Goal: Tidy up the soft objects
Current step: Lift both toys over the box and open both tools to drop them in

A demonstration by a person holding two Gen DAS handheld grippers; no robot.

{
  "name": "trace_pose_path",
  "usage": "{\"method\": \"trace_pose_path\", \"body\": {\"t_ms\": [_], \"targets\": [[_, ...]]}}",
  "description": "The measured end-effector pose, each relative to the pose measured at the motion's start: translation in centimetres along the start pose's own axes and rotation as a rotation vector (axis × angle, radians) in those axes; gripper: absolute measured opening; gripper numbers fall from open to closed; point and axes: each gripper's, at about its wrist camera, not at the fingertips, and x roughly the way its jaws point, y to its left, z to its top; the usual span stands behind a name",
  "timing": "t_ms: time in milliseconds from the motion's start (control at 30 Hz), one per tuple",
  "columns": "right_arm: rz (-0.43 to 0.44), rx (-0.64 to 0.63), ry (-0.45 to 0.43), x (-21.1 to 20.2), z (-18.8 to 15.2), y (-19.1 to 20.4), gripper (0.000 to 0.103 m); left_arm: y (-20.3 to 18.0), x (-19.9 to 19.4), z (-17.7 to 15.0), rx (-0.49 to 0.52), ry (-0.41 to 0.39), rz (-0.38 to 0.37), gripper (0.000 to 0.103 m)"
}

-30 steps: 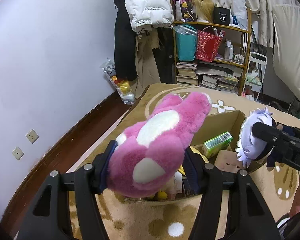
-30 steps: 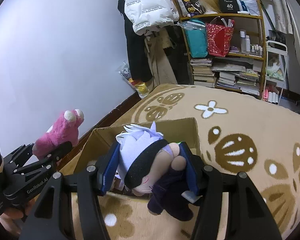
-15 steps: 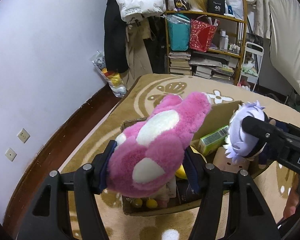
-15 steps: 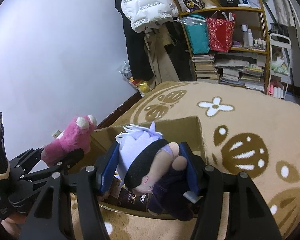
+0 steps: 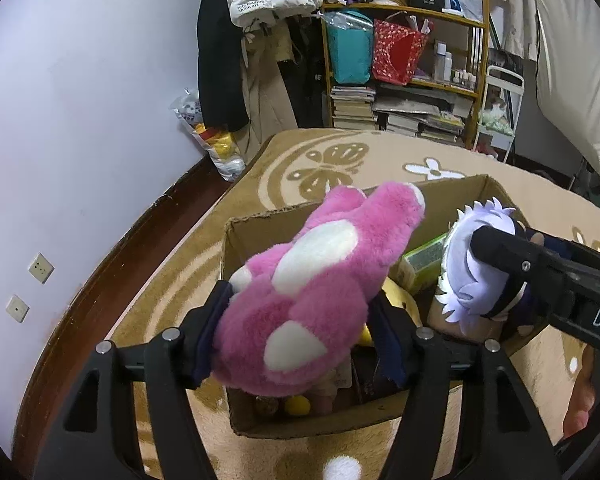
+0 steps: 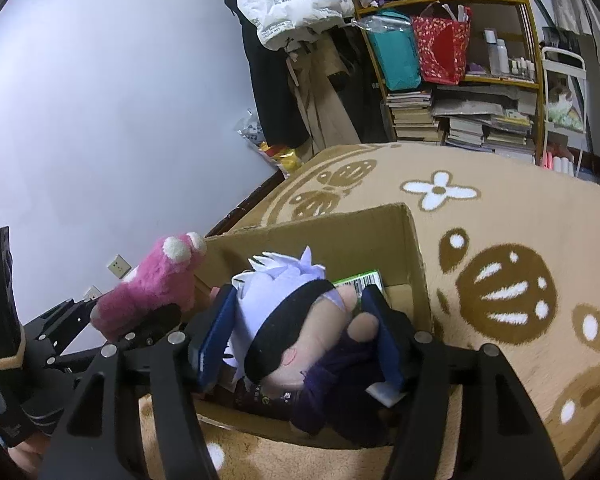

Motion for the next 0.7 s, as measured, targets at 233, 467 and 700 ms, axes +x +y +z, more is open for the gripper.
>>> {"method": "trace_pose_path", "body": {"t_ms": [233,467,700], "targets": [[-0.015,0.003,0.0,0.0,-0.1,0.1,0.071,0.2,-0.2,-0.2,-0.008,0.005,0.011,0.067],[-0.023,0.0,-0.003,-0.7,-0.2,0.3,0.081,1.0,-1.5,-0.4,-0.032,-0.007,0.014,0.082],[-0.034,0.012,-0.024,-2.8,-0.2,0.2,0.101,1.2,-3.5,-0.8,-0.049,-0.043,0.016,0.097]]}}
